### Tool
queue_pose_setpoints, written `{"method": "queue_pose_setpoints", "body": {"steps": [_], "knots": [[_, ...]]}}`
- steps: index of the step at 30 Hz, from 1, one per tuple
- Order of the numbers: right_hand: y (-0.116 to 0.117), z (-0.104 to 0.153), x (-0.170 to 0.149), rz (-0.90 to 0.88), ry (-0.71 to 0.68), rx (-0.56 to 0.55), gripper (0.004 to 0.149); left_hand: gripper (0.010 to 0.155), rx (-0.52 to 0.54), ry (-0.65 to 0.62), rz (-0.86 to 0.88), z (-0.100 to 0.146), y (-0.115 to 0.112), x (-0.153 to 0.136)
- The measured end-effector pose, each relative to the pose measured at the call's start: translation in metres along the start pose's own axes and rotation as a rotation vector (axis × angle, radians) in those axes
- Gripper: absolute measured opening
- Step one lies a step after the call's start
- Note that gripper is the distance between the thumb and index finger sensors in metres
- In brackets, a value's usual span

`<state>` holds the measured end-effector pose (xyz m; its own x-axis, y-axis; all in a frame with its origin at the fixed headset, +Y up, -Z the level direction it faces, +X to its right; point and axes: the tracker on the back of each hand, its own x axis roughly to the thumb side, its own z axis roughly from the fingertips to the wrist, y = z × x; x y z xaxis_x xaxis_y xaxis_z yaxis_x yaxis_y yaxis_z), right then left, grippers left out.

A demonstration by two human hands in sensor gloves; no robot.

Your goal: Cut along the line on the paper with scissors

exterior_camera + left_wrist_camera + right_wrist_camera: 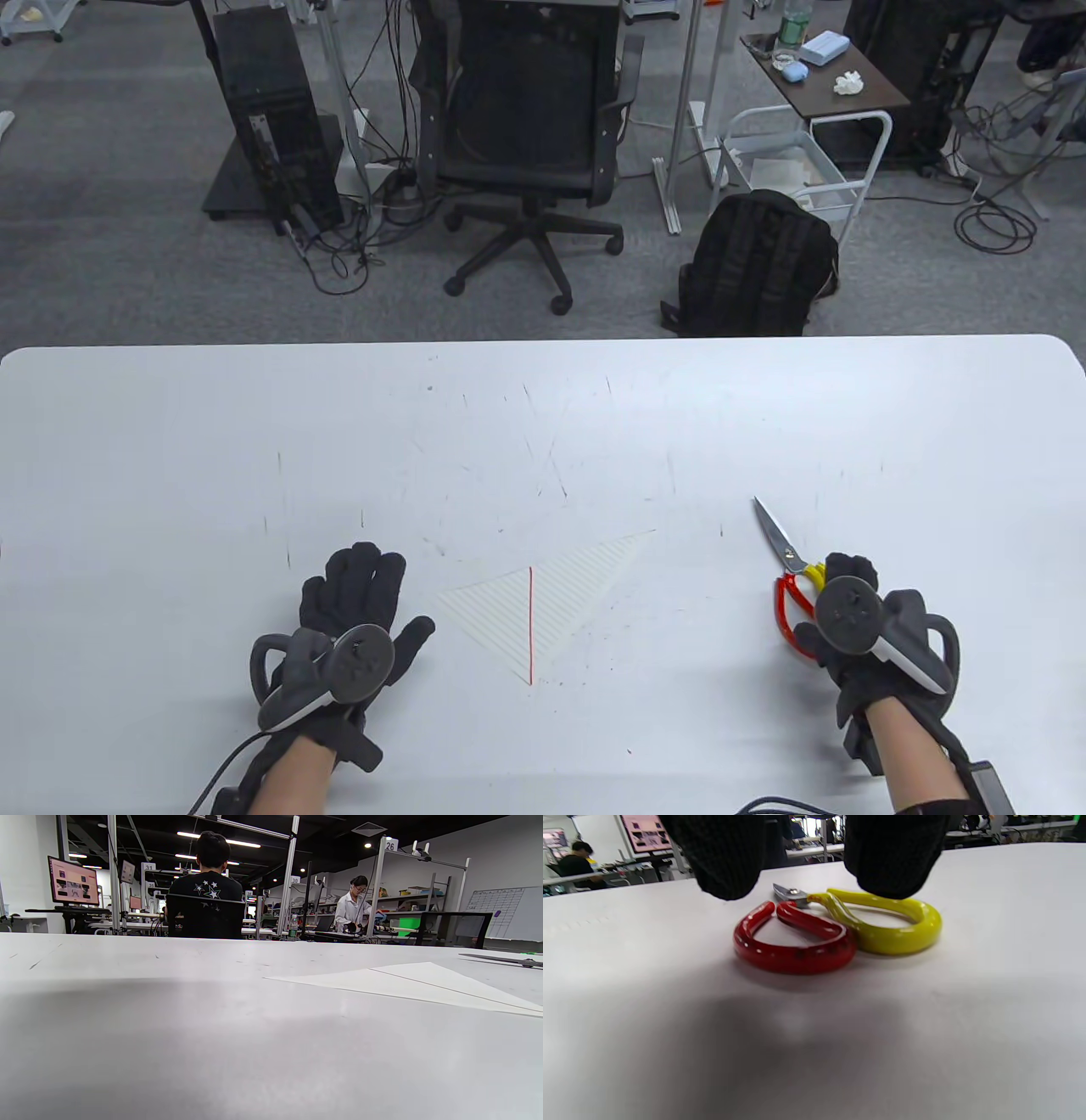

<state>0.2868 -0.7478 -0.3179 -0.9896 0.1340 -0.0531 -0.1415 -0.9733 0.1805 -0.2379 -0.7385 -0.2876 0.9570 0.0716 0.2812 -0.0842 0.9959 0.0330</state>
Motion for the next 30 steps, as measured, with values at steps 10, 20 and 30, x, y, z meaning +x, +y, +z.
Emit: {"method": "queue_pose_setpoints", "body": {"steps": [10, 20, 30], "knots": [[0.017, -0.030, -0.003, 0.126, 0.201, 0.077, 0.074, 0.079, 0.006, -0.001, -0.046, 0.001, 0.000, 0.002], [0.012, -0.051, 0.008, 0.207, 0.339, 0.141, 0.072, 0.078, -0.013, 0.007, -0.051, 0.000, -0.001, 0.002], [0.017, -0.044, 0.009, 0.166, 0.353, 0.080, 0.067, 0.075, -0.059, 0.014, -0.012, -0.003, -0.006, 0.004]]}}
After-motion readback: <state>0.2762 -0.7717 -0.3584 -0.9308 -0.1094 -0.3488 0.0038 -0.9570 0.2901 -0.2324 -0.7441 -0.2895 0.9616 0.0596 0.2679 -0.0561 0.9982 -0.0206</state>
